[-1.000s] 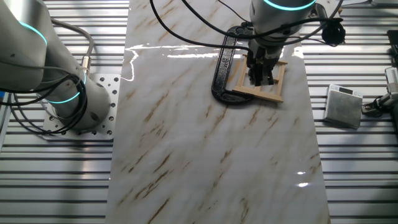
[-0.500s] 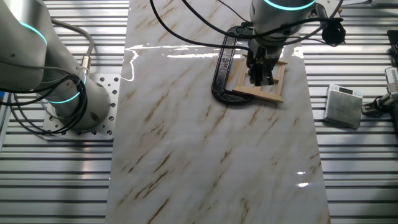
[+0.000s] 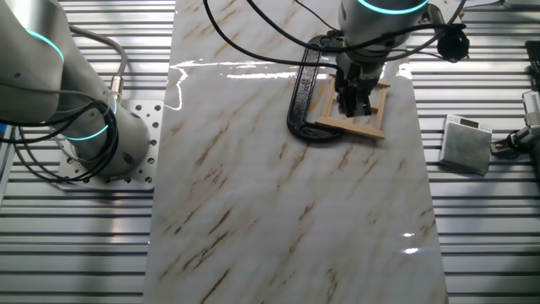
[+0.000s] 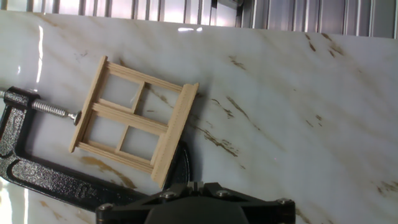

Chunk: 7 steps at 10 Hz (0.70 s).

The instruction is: Close a sliding window

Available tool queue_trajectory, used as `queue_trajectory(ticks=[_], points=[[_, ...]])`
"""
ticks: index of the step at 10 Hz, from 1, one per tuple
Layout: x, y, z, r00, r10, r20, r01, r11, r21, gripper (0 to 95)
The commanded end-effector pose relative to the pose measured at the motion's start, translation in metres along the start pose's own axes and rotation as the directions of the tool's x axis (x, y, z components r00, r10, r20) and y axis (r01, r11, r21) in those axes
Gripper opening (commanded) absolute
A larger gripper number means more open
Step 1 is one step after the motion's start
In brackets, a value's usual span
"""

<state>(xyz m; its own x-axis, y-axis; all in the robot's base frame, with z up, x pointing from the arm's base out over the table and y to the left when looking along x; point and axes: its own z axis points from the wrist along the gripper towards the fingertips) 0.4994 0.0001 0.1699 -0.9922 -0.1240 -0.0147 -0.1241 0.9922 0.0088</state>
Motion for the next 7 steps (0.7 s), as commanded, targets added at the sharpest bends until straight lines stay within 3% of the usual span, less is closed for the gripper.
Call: queue_trajectory(ticks=[1,3,7], points=[[-0.0005,-0.0002,-0.0001,0.993,-0.119,0.018,0.119,0.993,-0.004,0.0],[-0.0005,-0.0002,-0.0001,0.975,-0.222,0.023,0.222,0.975,-0.004,0.0],[-0.0005,-0.0002,-0.0001,0.966,-0.258,0.026,0.258,0.966,-0.004,0.0]])
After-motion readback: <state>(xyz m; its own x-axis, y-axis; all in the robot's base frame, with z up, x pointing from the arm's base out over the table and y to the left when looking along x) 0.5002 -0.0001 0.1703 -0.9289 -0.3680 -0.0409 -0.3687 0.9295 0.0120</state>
